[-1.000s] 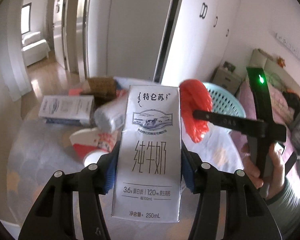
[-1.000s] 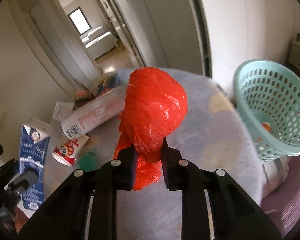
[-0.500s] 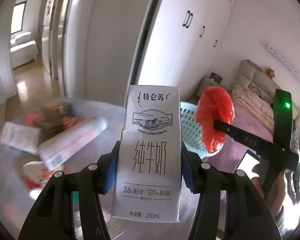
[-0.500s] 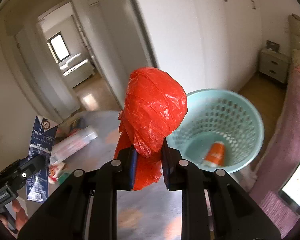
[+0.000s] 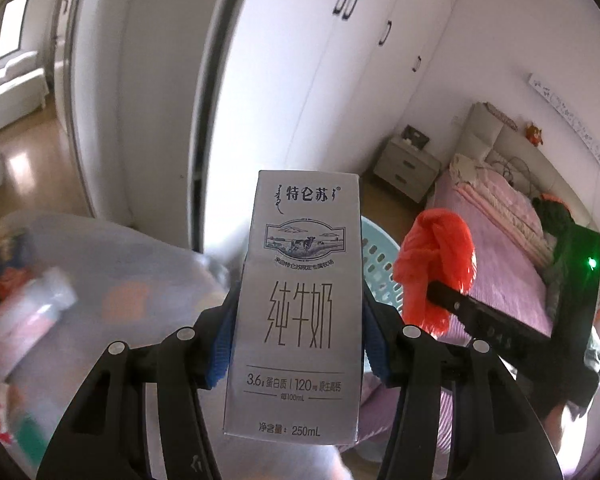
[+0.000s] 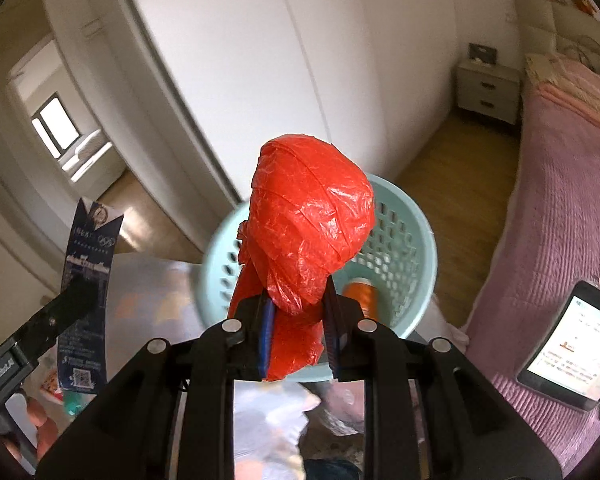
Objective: Collect trash
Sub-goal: 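Carry carton and red bag over the teal basket and open both tools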
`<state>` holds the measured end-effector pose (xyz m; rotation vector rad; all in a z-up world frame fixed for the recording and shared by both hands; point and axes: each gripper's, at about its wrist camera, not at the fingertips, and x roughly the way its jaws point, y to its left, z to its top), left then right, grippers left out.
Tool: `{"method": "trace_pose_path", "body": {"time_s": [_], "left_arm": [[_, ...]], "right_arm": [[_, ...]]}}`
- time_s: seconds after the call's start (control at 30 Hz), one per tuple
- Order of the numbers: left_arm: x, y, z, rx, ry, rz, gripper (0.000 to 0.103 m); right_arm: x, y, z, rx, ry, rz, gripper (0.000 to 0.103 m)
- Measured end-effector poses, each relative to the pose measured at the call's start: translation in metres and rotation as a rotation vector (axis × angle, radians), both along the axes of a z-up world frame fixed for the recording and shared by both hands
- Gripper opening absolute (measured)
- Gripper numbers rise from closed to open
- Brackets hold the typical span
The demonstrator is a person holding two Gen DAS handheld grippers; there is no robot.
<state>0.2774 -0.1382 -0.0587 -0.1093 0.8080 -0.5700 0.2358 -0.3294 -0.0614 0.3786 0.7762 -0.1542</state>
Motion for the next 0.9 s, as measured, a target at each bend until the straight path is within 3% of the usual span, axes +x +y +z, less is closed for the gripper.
{"method": "trace_pose_path", "body": {"time_s": [0.33, 0.57, 0.67, 0.7, 0.73, 0.9], "left_arm": [[0.035, -0.053, -0.041, 0.054, 0.054, -0.001, 0.053], [0.042, -0.062, -0.045, 0.074, 0.048, 0.013, 0.059], [0.041, -0.057, -0.042, 0.075, 0.039, 0.019, 0.059], [0.039, -0.055, -0.041, 0.067, 0.039, 0.020, 0.059], [0.037, -0.053, -0.039, 0.060, 0.038, 0.021, 0.060], [0.023, -0.034, -0.025, 0.036, 0.006, 0.043, 0.063]], "right_arm": [[0.020, -0.026, -0.035, 0.002, 0.072, -0.031, 0.019], [0.028, -0.025, -0.038, 0.001, 0.081, -0.037, 0.022], [0.030, -0.026, -0.040, 0.014, 0.074, -0.030, 0.036], [0.030, -0.027, -0.039, 0.016, 0.067, -0.032, 0.051], [0.028, -0.027, -0.037, 0.014, 0.051, -0.040, 0.058], [0.020, -0.028, -0.028, 0.013, 0.020, -0.046, 0.058]]}}
